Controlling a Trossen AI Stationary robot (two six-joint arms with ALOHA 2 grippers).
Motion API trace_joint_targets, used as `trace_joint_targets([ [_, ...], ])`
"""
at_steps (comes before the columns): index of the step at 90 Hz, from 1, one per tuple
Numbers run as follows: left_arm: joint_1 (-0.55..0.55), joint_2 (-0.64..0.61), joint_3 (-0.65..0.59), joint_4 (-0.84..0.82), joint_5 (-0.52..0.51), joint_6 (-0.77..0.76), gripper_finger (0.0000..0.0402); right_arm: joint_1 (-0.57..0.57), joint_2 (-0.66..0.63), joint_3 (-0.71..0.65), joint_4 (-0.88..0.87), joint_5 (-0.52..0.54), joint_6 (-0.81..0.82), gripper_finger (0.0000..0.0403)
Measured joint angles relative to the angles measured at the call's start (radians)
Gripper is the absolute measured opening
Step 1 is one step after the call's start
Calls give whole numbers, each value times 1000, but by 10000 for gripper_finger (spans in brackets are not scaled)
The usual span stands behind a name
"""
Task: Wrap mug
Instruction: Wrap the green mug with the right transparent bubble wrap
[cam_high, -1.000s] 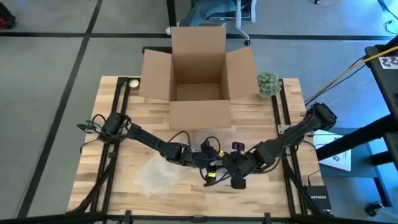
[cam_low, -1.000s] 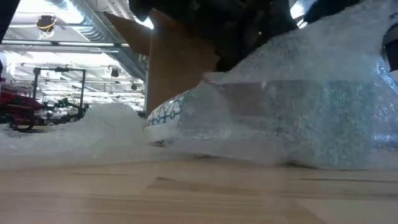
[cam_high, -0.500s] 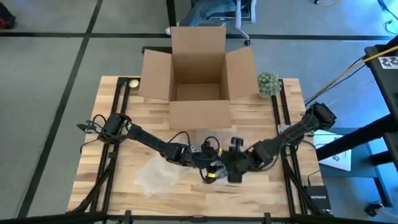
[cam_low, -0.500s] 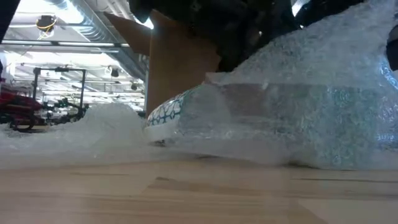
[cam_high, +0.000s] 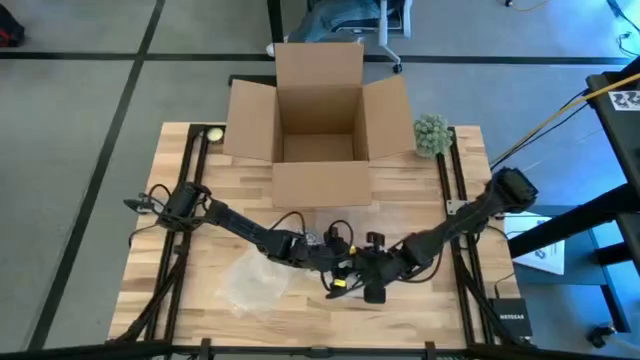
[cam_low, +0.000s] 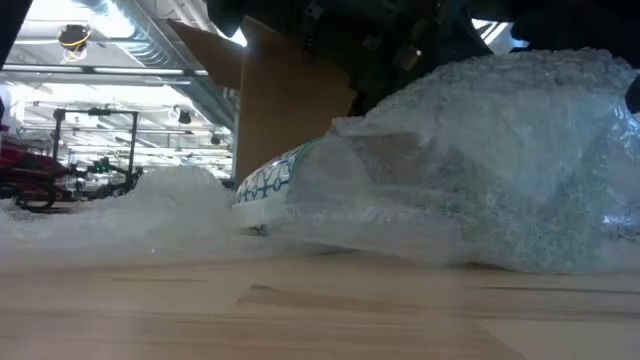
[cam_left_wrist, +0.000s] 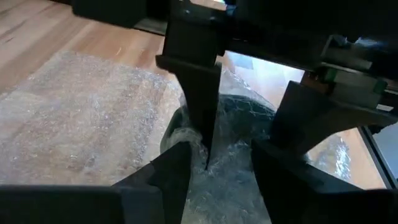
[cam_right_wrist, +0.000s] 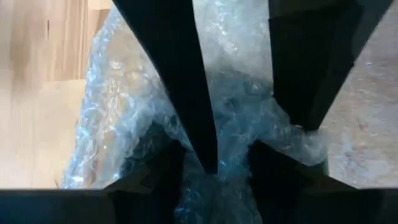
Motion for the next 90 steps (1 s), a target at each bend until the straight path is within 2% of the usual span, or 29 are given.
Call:
trace_joint_targets([
  [24,-1,0,0,-3,-1,-3,153,-1,-8,250,-382,-29,-37,152],
  [38,-4,0,0,-3,-6,-2,153,-16,-6,226,-320,27,-59,152],
  [62,-5,1,1,5,4,10,153,-44,70,69,-132,-91,-78,152],
  [75,-6,1,0,5,4,15,153,-43,69,110,-181,-102,-82,152],
  [90,-6,0,-1,0,-7,12,153,-41,22,256,-375,-100,-105,152],
])
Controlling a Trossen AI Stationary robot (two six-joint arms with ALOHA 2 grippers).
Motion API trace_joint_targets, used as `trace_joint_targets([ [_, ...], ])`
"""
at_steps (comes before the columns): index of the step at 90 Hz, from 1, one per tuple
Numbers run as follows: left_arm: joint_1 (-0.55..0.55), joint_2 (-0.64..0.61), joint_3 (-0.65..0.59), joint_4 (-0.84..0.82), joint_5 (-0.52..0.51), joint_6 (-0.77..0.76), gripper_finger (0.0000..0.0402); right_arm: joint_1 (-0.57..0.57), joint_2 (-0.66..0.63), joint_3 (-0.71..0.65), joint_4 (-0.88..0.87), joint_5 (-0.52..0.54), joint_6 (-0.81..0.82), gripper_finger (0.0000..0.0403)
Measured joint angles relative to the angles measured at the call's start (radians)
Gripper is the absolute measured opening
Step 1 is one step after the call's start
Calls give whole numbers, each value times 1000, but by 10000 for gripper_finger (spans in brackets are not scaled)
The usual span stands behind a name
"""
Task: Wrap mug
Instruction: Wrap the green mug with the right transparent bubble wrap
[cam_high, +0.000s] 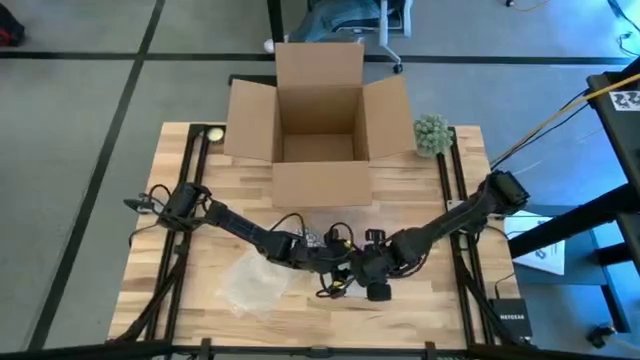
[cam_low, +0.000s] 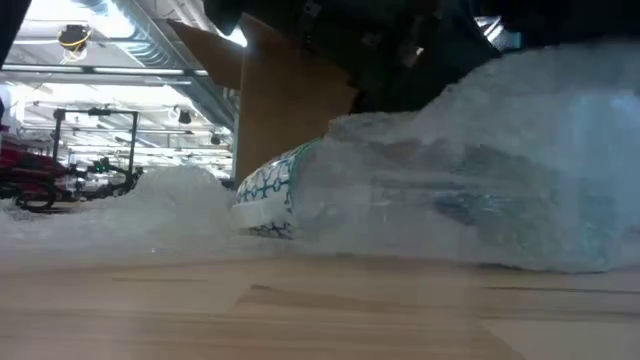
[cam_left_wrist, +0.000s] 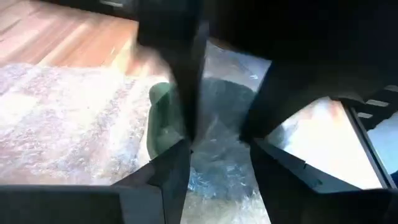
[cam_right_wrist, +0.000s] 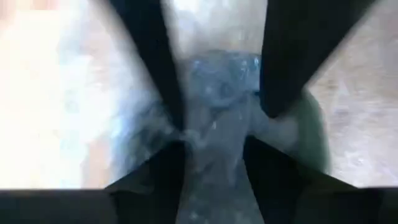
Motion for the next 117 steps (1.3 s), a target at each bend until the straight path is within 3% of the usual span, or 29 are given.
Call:
trace_joint_targets([
  [12,0,0,0,2,3,0,153,-1,-11,26,-53,41,-8,152],
  [37,0,0,1,8,10,2,153,-11,67,-122,161,-1,-5,152],
  [59,0,-1,3,5,6,-4,153,4,34,-21,-2,-5,3,152],
  [70,0,0,0,7,5,3,153,38,-37,72,-78,57,10,152],
  [83,0,0,0,10,10,0,153,98,-107,88,-220,105,99,152],
  [94,0,0,0,13,12,0,153,157,-148,0,-272,109,250,152],
  [106,0,0,0,14,14,0,153,215,-152,-181,-183,83,362,152],
  [117,0,0,0,15,14,0,153,232,-150,-324,-15,181,400,152],
])
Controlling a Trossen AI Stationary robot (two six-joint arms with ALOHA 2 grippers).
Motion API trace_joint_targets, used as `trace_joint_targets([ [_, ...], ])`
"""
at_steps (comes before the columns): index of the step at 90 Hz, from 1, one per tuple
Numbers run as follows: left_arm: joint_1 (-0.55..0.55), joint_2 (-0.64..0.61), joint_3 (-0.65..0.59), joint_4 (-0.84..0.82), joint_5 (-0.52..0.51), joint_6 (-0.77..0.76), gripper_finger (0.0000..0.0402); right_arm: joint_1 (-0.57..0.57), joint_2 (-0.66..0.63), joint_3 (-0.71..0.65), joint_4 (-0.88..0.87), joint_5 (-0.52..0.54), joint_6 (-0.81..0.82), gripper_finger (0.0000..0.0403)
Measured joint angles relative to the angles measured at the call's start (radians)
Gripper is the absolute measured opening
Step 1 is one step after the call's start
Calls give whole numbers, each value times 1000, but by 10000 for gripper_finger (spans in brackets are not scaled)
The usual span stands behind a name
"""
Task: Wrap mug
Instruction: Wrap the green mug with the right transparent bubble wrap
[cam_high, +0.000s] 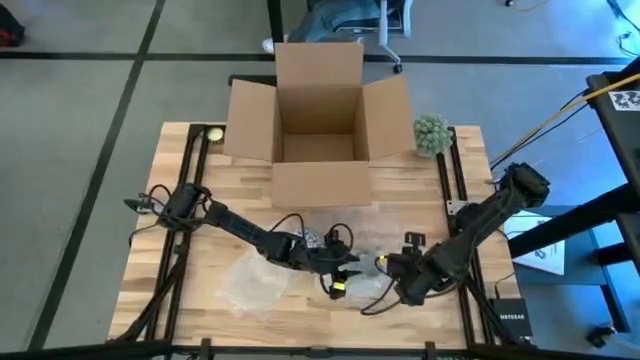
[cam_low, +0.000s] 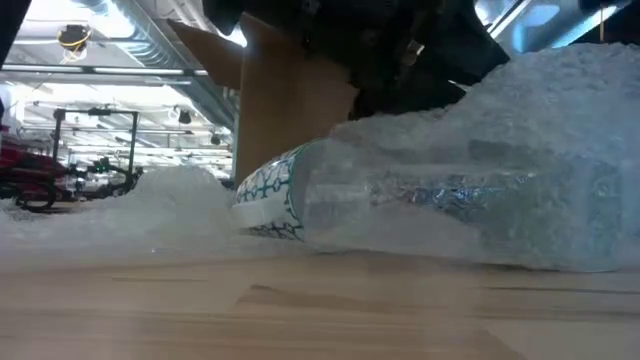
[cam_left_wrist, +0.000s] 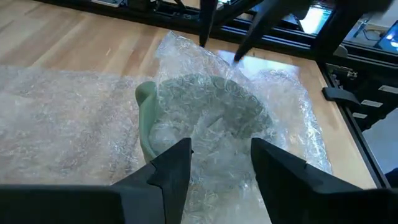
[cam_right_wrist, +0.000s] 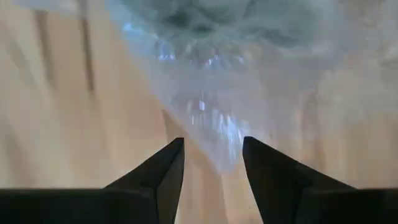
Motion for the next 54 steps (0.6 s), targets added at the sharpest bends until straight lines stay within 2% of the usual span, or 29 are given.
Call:
trace_joint_targets([
  [7,0,0,0,1,1,0,153,-4,-2,-5,29,72,-1,152],
  [16,0,0,0,1,0,0,153,-5,-3,55,9,134,-54,152],
  [31,0,0,0,2,0,0,153,-6,-5,139,71,156,-202,152],
  [44,0,0,0,2,0,0,153,-55,10,106,165,132,-247,152],
  [54,0,0,0,2,0,0,153,-123,42,72,218,35,-256,152],
])
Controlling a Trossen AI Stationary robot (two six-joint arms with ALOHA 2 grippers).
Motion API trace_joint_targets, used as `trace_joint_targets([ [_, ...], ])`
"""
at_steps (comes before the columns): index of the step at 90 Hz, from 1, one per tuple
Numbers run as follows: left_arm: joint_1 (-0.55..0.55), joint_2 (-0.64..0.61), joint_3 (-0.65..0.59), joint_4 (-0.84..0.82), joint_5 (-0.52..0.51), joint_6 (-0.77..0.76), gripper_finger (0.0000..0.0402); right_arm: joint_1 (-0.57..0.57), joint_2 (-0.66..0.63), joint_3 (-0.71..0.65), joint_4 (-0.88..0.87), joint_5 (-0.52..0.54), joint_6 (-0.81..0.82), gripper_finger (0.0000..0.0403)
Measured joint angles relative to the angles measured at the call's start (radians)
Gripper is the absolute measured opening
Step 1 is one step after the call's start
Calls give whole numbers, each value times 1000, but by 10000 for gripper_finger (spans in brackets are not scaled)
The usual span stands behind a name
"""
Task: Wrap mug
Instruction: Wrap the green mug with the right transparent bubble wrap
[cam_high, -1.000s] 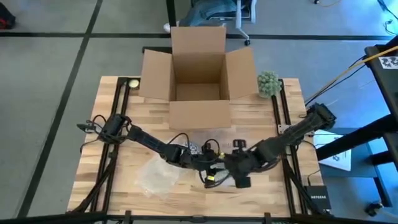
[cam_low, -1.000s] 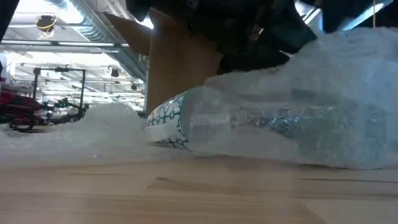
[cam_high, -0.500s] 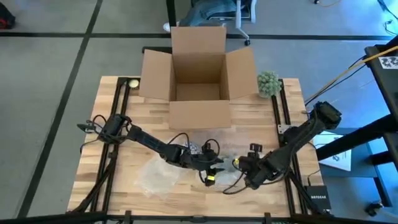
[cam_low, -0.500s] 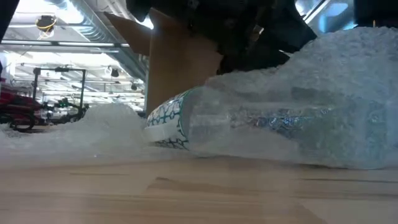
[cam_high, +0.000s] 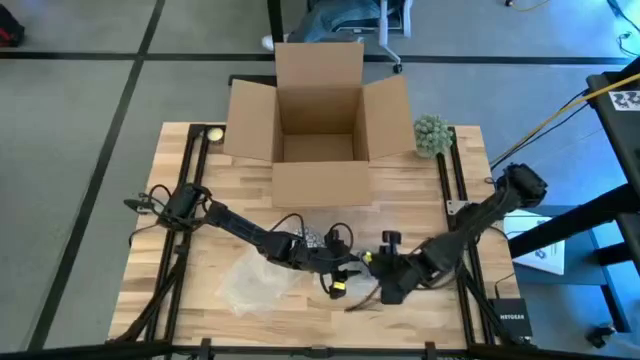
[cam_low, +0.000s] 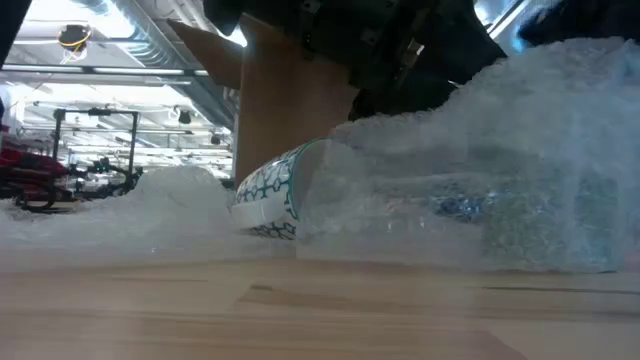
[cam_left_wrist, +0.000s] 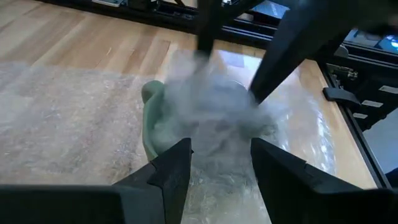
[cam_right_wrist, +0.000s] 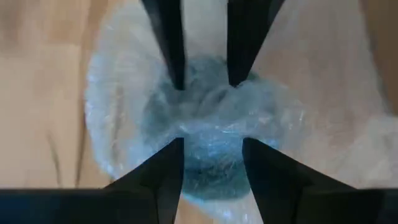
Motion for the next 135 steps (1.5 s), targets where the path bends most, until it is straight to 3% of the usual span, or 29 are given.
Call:
trace_joint_targets([
  [27,0,0,0,-1,0,8,153,-119,42,17,18,-213,-71,152],
  [40,-2,-17,0,-26,0,8,153,-123,40,43,21,-177,-91,152],
  [56,-25,-133,-3,-195,-3,9,153,-131,79,31,39,-164,-67,152],
  [70,-81,-213,-1,-368,-7,-65,153,-131,84,38,59,-156,-67,152],
  [87,-153,-188,-1,-513,-13,-200,153,-135,87,46,58,-145,-80,152],
  [100,-164,-109,-3,-462,-111,-221,153,-135,87,47,61,-133,-94,152],
  [113,-128,-106,0,-284,-207,-140,153,-135,87,47,61,-131,-94,152],
  [135,-45,-86,1,-120,-138,-8,153,-135,87,47,62,-129,-97,152],
])
